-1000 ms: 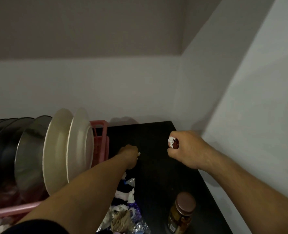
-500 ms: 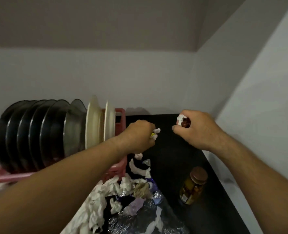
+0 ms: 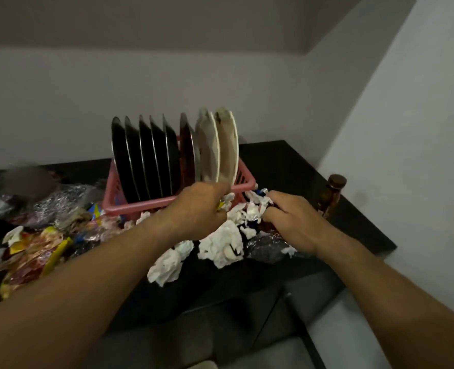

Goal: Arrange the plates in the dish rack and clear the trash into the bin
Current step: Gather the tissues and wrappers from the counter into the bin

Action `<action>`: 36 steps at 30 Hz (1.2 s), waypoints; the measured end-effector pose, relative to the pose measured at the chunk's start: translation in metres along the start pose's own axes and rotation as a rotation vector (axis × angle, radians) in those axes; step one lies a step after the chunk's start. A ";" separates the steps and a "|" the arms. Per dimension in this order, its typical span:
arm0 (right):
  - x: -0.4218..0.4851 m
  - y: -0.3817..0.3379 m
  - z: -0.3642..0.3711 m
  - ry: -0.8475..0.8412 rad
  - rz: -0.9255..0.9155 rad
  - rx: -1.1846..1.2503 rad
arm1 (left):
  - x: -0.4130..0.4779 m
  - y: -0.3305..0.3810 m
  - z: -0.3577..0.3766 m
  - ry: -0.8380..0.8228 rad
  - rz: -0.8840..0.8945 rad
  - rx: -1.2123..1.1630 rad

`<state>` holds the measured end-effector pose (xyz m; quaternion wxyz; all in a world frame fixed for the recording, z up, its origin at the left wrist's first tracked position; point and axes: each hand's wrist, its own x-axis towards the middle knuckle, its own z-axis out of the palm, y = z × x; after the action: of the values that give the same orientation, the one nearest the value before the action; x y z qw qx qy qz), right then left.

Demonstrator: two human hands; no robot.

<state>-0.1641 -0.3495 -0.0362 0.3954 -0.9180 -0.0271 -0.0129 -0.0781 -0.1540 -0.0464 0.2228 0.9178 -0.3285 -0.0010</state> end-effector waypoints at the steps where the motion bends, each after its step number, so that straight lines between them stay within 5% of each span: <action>1: -0.008 -0.004 0.012 -0.016 0.022 0.010 | -0.014 -0.006 0.002 -0.004 0.013 -0.011; 13: -0.099 0.016 0.130 -0.228 0.171 -0.067 | -0.165 -0.032 0.054 -0.078 0.052 -0.048; 23: -0.147 0.056 0.195 -0.202 0.166 -0.135 | -0.224 -0.055 0.139 -0.171 -0.033 0.032; 36: -0.141 0.229 0.412 -0.337 0.306 -0.162 | -0.280 -0.195 0.366 -0.372 -0.096 0.118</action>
<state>-0.2898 -0.2130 -0.4914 0.3076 -0.9293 0.0477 0.1986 -0.2343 -0.0009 -0.4960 0.1037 0.9278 -0.3195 -0.1621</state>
